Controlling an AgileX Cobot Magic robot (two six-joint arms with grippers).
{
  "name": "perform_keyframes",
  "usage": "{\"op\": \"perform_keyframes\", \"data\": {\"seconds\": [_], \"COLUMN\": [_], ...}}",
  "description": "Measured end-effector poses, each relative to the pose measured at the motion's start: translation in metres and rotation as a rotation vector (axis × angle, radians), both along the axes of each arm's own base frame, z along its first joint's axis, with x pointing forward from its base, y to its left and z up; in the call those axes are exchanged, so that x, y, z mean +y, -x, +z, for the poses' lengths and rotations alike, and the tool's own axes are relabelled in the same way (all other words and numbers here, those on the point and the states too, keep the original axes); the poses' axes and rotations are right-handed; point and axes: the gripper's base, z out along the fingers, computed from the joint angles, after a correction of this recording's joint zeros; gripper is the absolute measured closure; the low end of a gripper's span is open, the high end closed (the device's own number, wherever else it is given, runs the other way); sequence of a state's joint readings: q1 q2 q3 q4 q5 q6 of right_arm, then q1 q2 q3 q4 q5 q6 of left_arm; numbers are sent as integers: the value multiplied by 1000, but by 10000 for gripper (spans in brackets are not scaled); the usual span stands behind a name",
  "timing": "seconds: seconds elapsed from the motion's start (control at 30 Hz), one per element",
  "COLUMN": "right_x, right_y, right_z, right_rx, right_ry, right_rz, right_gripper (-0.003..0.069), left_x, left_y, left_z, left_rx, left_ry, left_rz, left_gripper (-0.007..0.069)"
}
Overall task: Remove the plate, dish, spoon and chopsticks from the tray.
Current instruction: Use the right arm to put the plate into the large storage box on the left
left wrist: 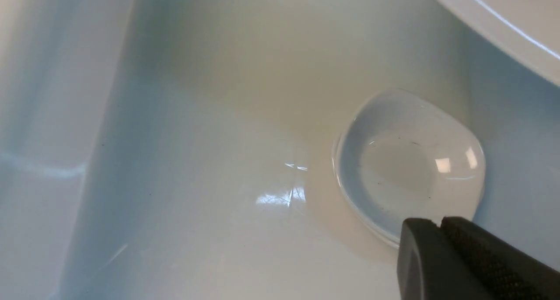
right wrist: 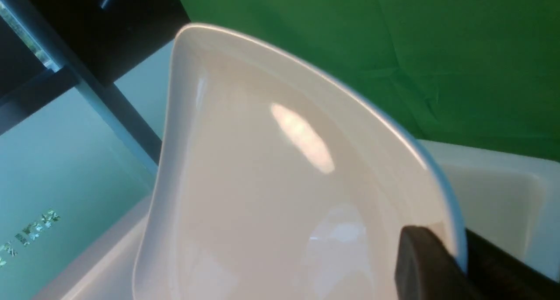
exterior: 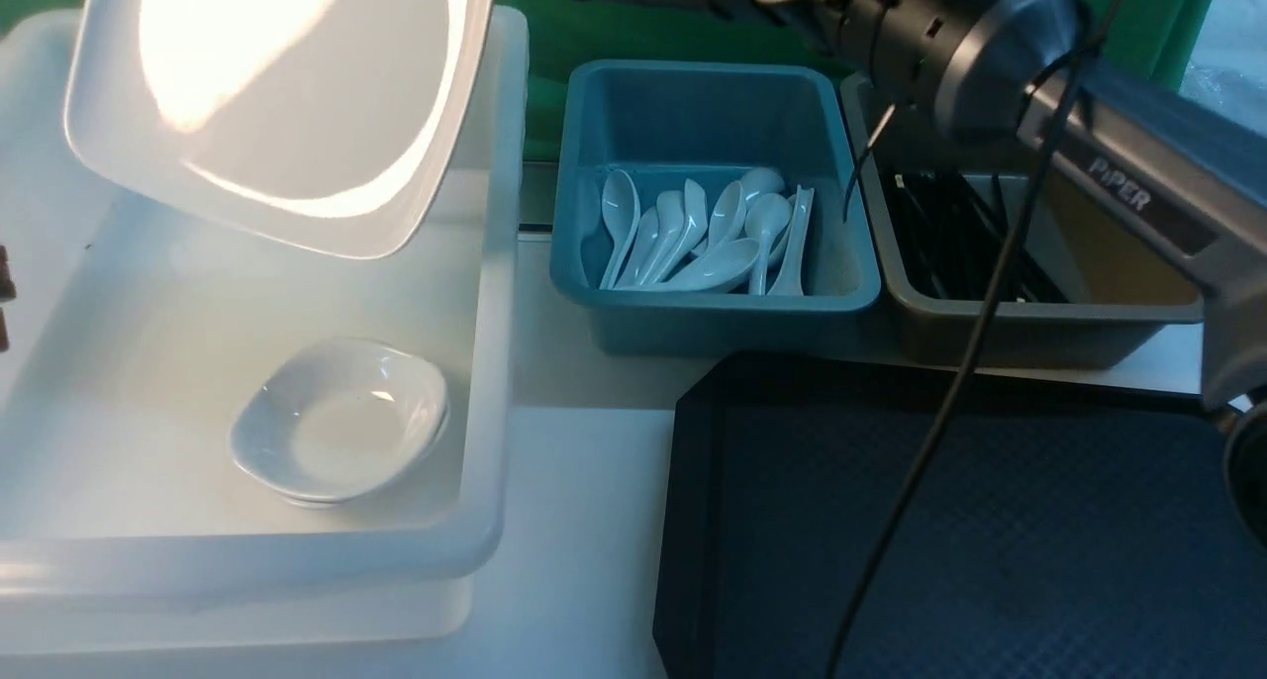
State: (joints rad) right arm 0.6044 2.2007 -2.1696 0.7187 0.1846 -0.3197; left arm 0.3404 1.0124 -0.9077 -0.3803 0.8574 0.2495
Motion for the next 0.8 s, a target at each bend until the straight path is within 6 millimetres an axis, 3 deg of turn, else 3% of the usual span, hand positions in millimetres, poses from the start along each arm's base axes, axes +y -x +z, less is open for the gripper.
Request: {"op": "perform_keyframes", "data": {"seconds": [0.23, 0.6, 0.8], "right_x": [18, 28, 31], "right_y": [-5, -7, -12], "right_z": [-31, -45, -64], "right_rx": [-57, -174, -171], "right_ry": [72, 166, 207], "right_rz": [1, 5, 12], "right_gripper": [605, 605, 605], "left_x": [0, 0, 0], "left_y": [0, 0, 0], "left_z": [0, 0, 0], "left_rx": [-1, -2, -8], "left_ry": [-5, -8, -11], "left_rz": [-7, -11, -9], "left_gripper": [608, 608, 608]}}
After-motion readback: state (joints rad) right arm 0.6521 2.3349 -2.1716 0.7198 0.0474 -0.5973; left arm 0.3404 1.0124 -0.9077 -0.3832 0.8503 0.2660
